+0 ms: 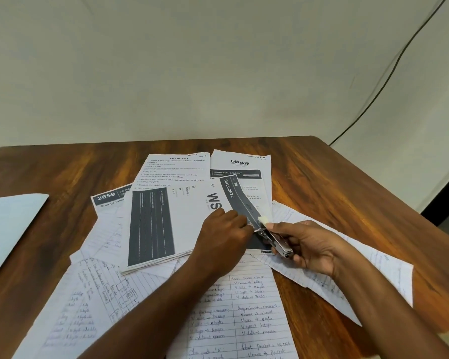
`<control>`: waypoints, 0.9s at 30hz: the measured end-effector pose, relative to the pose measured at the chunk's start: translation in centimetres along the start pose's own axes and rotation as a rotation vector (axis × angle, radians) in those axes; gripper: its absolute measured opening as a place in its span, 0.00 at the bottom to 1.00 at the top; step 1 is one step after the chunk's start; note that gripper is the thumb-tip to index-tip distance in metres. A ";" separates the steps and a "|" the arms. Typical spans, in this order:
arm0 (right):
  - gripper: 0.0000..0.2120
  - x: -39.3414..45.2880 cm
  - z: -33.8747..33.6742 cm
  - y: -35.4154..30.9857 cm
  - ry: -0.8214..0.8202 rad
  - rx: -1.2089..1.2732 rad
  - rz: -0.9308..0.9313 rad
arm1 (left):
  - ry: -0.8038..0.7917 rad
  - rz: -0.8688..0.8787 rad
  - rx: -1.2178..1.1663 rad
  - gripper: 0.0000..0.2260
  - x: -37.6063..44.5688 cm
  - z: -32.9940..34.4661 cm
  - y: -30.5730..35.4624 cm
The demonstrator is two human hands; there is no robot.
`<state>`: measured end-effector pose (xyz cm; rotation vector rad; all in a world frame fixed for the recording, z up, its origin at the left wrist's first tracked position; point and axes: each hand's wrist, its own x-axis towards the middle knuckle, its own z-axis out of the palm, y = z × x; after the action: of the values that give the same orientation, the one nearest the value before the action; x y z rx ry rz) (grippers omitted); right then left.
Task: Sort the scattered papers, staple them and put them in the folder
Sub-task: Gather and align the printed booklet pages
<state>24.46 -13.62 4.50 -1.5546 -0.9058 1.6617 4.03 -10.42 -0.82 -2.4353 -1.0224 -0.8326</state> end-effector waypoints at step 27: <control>0.26 0.4 -0.1 -0.4 0.024 -0.018 -0.081 | -0.008 0.052 0.060 0.05 0.0 -0.3 -0.1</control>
<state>24.55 -13.10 4.63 -1.5266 -0.9613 1.5793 3.82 -10.57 -0.59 -2.4057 -0.9694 -0.7640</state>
